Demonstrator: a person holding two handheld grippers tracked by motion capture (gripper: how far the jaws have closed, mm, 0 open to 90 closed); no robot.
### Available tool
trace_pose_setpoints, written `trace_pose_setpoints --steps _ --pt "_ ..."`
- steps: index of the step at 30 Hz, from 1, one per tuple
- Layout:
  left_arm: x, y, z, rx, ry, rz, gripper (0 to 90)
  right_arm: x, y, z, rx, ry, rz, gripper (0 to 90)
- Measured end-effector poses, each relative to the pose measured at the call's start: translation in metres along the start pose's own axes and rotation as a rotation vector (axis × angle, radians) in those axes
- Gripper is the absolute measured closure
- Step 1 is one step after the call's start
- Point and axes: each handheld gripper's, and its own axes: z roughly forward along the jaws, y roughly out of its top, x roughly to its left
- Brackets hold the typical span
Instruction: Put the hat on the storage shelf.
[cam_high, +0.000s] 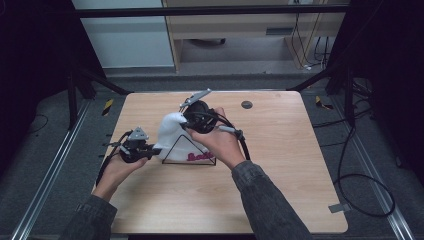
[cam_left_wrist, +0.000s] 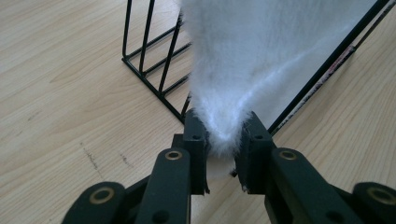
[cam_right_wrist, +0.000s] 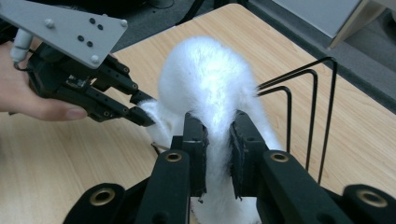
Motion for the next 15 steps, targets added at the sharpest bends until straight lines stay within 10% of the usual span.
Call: trace_pose_setpoints --steps 15 --pt "-0.004 -0.009 -0.023 -0.041 0.104 -0.014 49.9 0.003 -0.001 -0.018 -0.033 0.006 0.02 58.4"
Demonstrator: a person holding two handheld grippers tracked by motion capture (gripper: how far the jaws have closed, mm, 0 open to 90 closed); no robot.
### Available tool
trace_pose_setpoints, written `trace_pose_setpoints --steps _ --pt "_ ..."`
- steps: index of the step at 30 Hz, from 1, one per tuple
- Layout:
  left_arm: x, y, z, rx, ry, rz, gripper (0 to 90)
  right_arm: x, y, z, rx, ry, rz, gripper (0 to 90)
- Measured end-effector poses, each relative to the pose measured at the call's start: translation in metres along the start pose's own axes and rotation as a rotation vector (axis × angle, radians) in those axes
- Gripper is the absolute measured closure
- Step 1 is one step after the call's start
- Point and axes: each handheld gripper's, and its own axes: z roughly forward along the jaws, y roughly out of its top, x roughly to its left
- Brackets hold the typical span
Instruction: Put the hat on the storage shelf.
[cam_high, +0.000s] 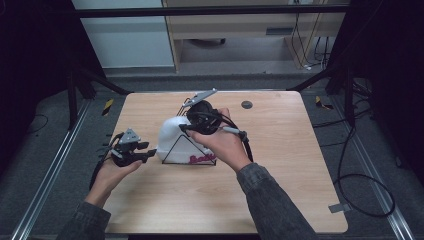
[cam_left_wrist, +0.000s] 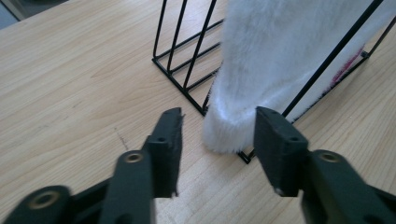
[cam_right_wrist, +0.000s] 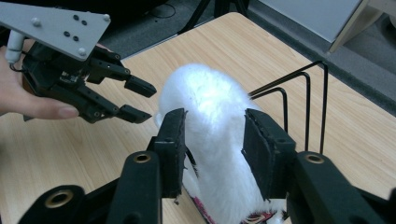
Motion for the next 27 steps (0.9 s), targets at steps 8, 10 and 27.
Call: trace_pose_setpoints --steps 8,10,27 --pt "-0.003 -0.005 -0.002 0.032 0.081 -0.015 18.1 -0.005 0.001 -0.009 -0.015 -0.019 0.018 46.3" --pt "-0.004 -0.012 -0.001 0.053 0.085 -0.039 10.5 -0.005 0.0 -0.014 -0.033 -0.026 0.028 40.6" --pt "-0.001 -0.044 0.002 0.106 0.111 -0.064 4.4 -0.016 -0.027 -0.06 -0.088 -0.111 -0.014 6.5"
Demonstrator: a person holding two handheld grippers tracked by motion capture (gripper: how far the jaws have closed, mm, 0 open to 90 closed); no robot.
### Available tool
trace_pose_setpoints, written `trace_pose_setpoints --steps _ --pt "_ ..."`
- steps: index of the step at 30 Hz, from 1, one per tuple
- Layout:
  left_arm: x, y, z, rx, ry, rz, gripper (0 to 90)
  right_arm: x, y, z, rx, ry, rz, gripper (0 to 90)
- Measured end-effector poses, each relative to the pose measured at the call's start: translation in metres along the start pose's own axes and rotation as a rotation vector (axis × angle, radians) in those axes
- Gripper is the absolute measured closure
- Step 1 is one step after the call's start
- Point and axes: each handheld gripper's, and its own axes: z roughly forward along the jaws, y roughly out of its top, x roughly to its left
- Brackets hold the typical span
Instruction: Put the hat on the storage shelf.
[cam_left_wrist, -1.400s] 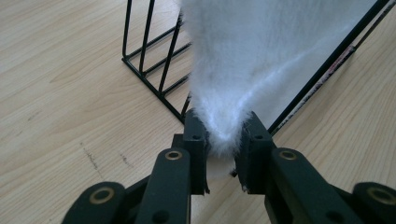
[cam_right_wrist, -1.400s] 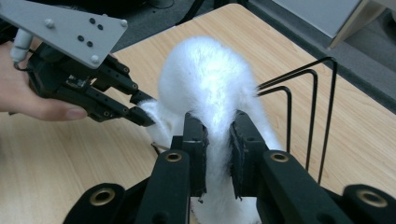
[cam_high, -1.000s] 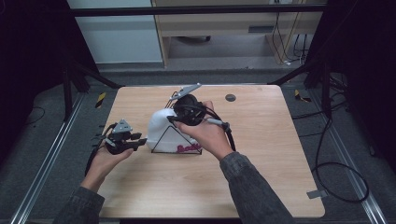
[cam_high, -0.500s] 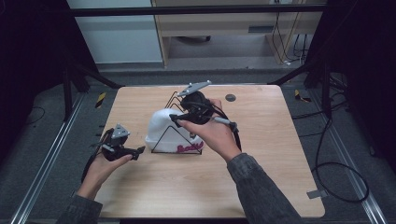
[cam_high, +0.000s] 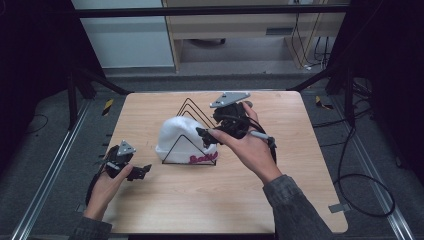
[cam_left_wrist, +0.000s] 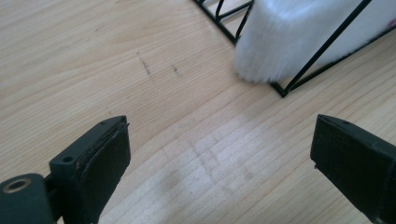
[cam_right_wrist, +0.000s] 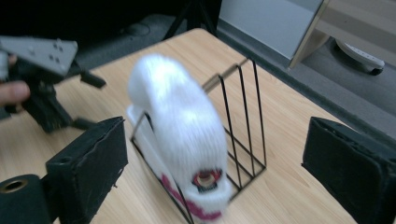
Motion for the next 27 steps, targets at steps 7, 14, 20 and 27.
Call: trace_pose_setpoints --steps 7,14,20,27 --pt "0.004 -0.012 0.005 0.038 -0.012 0.004 8.0 -0.012 -0.037 -0.018 0.03 -0.033 0.002 9.5" --pt "0.008 -0.021 0.013 0.052 -0.011 -0.011 6.4 -0.03 -0.089 -0.034 0.089 -0.084 0.047 12.6" --pt "0.01 -0.026 0.017 0.033 -0.033 -0.038 6.2 -0.04 -0.13 -0.042 0.101 -0.102 0.078 13.0" --pt "0.013 -0.031 0.02 0.024 -0.041 -0.05 6.1 -0.051 -0.176 -0.042 0.127 -0.134 0.14 13.1"
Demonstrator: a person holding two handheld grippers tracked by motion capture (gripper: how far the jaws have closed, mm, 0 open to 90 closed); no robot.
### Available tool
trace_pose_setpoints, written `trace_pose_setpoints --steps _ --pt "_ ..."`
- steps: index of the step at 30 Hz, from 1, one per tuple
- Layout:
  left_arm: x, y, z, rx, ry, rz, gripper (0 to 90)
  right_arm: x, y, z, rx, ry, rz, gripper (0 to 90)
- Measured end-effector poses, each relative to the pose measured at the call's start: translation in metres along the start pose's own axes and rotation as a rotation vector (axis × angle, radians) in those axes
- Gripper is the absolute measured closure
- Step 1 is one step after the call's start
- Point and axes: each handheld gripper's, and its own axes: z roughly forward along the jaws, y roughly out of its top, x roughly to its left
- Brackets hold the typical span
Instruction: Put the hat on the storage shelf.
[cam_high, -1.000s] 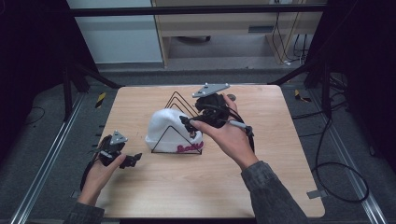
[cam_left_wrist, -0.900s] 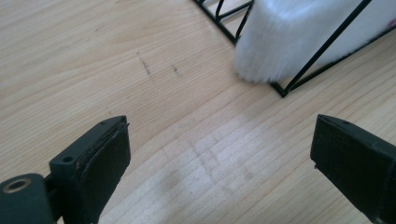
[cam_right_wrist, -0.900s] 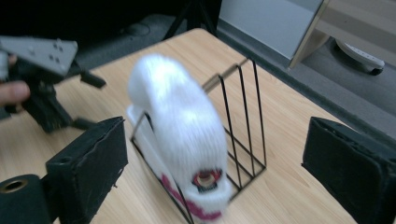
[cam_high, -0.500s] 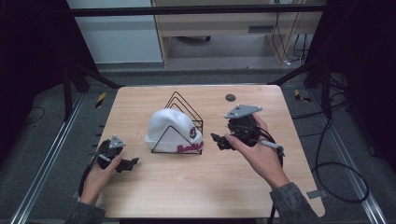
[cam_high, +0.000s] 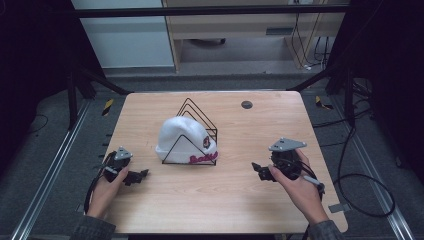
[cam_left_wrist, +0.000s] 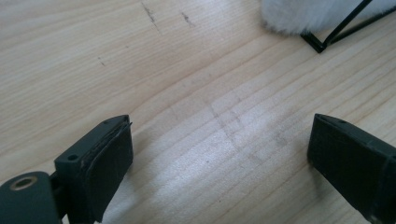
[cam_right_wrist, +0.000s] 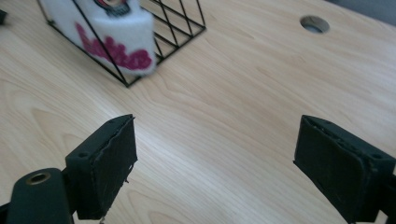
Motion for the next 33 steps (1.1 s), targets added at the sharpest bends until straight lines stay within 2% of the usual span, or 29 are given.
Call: trace_pose_setpoints --steps 1,4,11,19,25,27,29,33 --pt "0.0 0.0 0.001 0.0 -0.014 -0.007 5.3 -0.002 -0.005 0.001 0.007 -0.009 0.012 13.1" --pt "0.0 0.0 0.002 -0.003 -0.015 -0.008 4.4 -0.008 -0.017 0.005 0.012 -0.004 0.043 12.9" --pt "-0.001 -0.002 0.005 -0.016 -0.026 -0.007 0.0 -0.017 -0.036 0.021 0.037 -0.008 0.079 13.7" --pt "-0.001 -0.004 0.006 -0.045 -0.029 -0.007 0.0 -0.029 -0.041 0.048 0.082 -0.04 0.107 13.8" --pt "-0.001 -0.004 0.006 -0.045 -0.029 -0.007 0.0 -0.037 -0.043 0.061 0.066 -0.079 0.148 15.3" --pt "-0.001 -0.004 0.006 -0.045 -0.029 -0.007 0.0 -0.037 -0.046 0.063 0.055 -0.109 0.16 18.4" --pt "-0.001 -0.004 0.006 -0.045 -0.029 -0.007 0.0 -0.038 -0.048 0.066 0.047 -0.107 0.179 18.2" --pt "-0.001 -0.004 0.006 -0.045 -0.029 -0.007 0.0 -0.04 -0.05 0.069 0.052 -0.131 0.176 16.1"
